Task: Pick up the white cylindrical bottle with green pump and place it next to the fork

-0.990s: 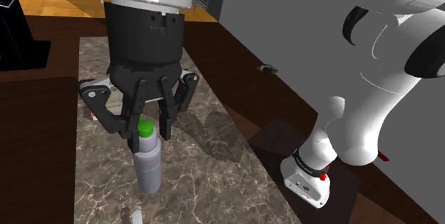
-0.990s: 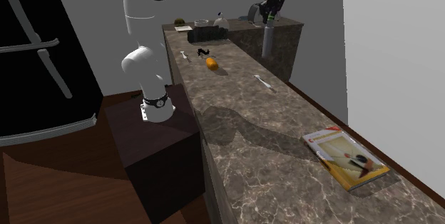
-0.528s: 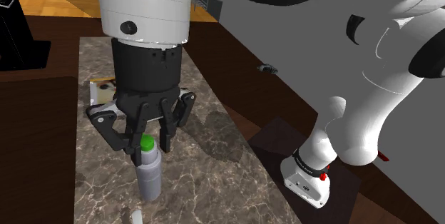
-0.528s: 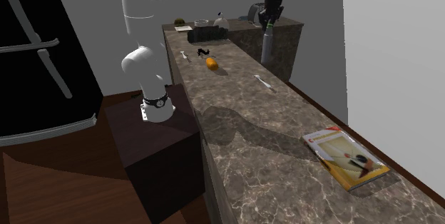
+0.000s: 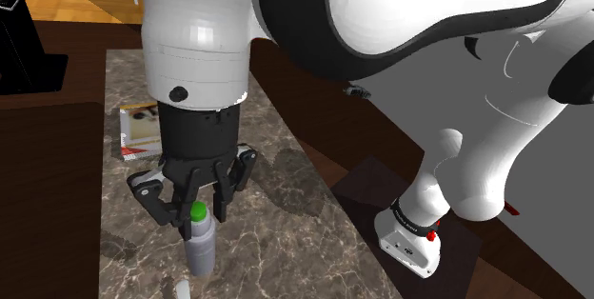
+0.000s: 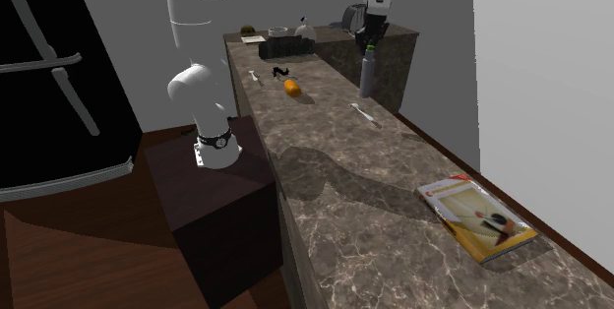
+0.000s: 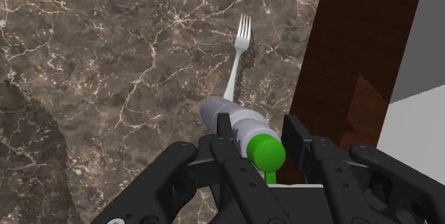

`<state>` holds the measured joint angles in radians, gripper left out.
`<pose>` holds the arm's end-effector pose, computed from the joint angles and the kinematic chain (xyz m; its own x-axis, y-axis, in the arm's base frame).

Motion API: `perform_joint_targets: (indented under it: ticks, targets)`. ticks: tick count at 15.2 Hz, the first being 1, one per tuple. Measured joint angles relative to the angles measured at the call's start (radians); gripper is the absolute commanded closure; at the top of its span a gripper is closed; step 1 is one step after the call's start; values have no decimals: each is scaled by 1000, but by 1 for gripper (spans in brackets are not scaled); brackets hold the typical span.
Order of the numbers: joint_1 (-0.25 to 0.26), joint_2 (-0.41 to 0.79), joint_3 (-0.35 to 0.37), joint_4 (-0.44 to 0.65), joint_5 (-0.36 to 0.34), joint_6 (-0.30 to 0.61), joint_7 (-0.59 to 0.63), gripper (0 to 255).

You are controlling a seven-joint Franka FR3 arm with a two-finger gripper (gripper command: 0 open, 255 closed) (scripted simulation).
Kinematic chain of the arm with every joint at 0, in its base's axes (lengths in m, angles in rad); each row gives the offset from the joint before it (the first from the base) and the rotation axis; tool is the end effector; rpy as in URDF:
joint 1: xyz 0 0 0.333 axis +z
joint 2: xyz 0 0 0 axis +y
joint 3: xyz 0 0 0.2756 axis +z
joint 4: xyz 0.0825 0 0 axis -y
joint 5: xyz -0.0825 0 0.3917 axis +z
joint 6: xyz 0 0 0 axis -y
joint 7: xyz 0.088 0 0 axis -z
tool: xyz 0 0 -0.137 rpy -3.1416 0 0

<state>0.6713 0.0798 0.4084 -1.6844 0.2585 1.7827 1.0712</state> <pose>0.2592 0.5359 0.4800 0.9706 -0.0251 -0.2394 -0.0623 -0.9868 -0.1494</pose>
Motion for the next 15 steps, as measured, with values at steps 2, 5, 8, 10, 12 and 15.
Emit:
perform_joint_targets:
  ticks: [2, 5, 8, 10, 12, 15]
  targets:
    - [0, 0, 0, -25, 1, 24, -7, 255]
    - [0, 5, 0, -58, 2, 60, -17, 255]
    - [1, 2, 1, -103, 6, 102, -26, 255]
    - [2, 10, 1, -120, 5, 126, -30, 255]
    - [4, 13, 2, -137, 6, 146, -33, 255]
    - [5, 19, 3, -176, 8, 188, -43, 255]
